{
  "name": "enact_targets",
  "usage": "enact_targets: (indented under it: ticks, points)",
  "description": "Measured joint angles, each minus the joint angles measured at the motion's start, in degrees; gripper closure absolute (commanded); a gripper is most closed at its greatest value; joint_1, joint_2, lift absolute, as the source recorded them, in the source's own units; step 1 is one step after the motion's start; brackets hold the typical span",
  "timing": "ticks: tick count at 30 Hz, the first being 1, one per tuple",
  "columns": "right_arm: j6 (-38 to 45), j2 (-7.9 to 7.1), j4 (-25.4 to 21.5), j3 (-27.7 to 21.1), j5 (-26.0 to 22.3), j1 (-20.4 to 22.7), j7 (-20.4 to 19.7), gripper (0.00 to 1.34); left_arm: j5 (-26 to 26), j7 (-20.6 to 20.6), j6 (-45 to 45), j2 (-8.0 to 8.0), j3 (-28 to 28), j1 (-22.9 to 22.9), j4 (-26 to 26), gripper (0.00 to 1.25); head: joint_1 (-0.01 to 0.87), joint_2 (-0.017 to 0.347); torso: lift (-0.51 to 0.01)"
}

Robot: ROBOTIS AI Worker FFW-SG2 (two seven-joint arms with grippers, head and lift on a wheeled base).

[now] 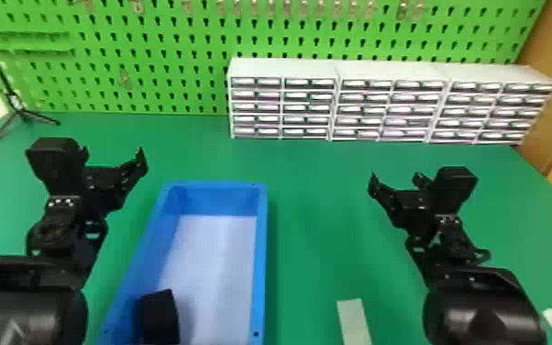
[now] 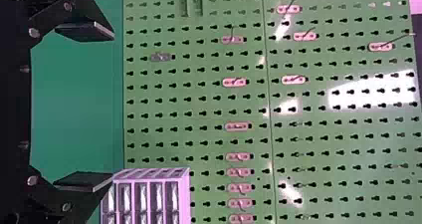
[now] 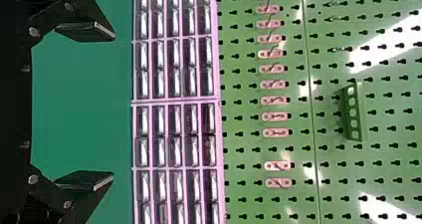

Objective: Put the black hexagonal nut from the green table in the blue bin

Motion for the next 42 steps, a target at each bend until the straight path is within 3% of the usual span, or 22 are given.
enact_targets:
  ticks: [42]
  points:
    - [0.0,-0.06,0.3,0.7,-0.8,0.5,0.0,0.29,-1.4,0.1,-4.7,-1.14,1.0,0.4,3.1,0.27,0.683,0.028,-0.096]
